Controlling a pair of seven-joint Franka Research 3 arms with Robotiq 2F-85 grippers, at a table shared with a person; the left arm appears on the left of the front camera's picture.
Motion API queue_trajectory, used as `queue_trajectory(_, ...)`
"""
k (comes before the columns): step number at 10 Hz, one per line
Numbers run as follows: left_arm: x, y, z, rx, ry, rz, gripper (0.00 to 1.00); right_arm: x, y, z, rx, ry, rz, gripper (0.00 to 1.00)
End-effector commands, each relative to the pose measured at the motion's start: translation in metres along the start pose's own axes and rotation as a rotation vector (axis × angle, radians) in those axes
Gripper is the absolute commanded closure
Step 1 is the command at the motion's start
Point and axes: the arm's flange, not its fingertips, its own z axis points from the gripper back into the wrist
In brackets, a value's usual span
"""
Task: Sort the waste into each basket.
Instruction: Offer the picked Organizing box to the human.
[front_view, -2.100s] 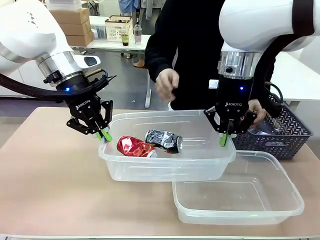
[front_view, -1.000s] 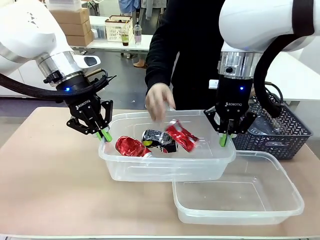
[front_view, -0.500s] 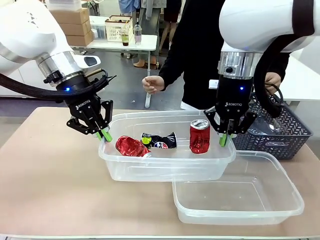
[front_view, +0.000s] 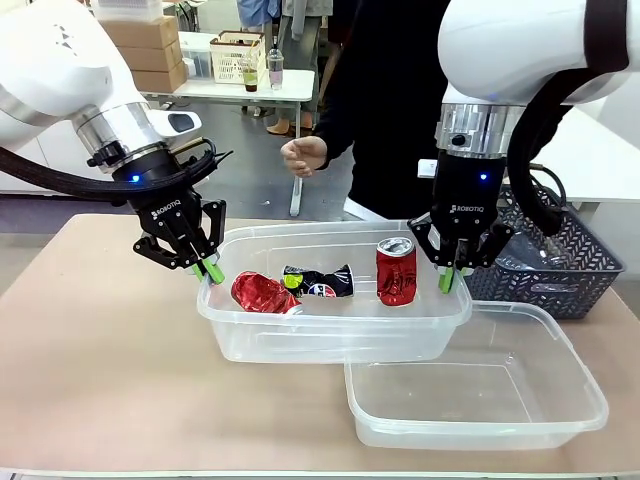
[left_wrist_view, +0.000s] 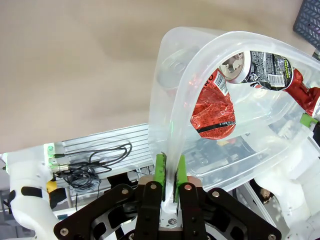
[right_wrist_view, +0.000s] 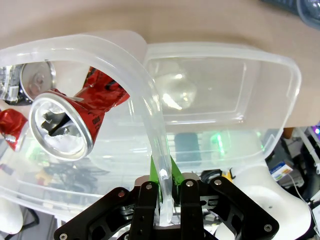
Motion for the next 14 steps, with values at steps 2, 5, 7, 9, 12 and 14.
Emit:
queue_trajectory(2,0.0,-0.001,0.003,-0.016,-0.004,0.008,0.9,-0.002,0.003,0.004,-0.006,-0.002,-0.01,0.94)
queue_trajectory(5,0.033,-0.059,0.038,0.09,0.013,-0.117,0.9,0.033,0.016,0.05,-0.009,-0.047,0.116,0.94)
queue_trajectory(7,0.083,-0.092,0.078,0.075,-0.031,-0.146,0.9,0.079,0.014,0.091,0.031,-0.026,0.13,0.94)
queue_trajectory(9,0.123,-0.092,0.087,0.01,-0.024,-0.123,0.9,0.14,0.011,0.096,0.068,0.034,0.071,0.94)
queue_trajectory(12,0.132,-0.069,0.09,0.059,-0.037,-0.126,0.9,0.148,-0.015,0.083,0.043,0.004,0.034,0.94)
queue_trajectory(14,0.132,-0.069,0.09,0.059,-0.037,-0.126,0.9,0.148,-0.015,0.083,0.043,0.004,0.034,0.94)
